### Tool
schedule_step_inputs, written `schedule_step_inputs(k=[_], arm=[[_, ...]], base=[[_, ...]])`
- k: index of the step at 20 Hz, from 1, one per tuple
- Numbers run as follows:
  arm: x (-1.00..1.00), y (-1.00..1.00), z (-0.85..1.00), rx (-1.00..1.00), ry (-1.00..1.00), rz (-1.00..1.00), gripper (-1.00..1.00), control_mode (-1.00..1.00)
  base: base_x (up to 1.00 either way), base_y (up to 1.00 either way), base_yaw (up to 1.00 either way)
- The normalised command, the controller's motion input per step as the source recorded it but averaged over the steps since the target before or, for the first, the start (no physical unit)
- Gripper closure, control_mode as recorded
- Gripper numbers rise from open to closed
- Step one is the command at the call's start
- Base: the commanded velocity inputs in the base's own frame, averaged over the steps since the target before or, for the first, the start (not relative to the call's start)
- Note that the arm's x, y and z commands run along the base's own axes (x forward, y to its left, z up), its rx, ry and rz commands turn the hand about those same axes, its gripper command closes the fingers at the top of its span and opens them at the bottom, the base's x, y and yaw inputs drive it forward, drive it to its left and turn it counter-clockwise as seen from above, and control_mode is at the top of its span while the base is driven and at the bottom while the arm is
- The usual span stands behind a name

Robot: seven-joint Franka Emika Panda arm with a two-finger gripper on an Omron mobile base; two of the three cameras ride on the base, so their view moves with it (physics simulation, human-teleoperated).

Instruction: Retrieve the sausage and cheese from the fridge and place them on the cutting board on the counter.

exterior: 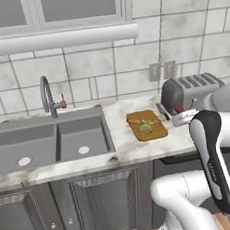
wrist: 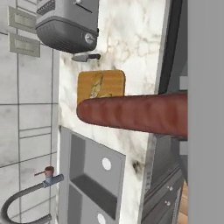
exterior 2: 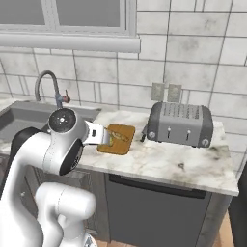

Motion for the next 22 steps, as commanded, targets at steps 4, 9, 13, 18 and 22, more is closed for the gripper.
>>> schedule_step_inputs(k=[4,9,13,18,22], arm=[[0.0,0.0,0.0,0.0,0.0,0.0,1.0,1.0],[0.0,0.0,0.0,0.0,0.0,0.0,1.0,1.0],[0.0,0.0,0.0,0.0,0.0,0.0,1.0,1.0],[0.0,0.0,0.0,0.0,0.0,0.0,1.0,1.0],[0.0,0.0,0.0,0.0,0.0,0.0,1.0,1.0]], base=[[0.32,-0.23,0.18],[0.77,-0.32,0.02],[0.44,-0.38,0.0],[0.32,-0.17,0.0],[0.39,0.01,0.0]])
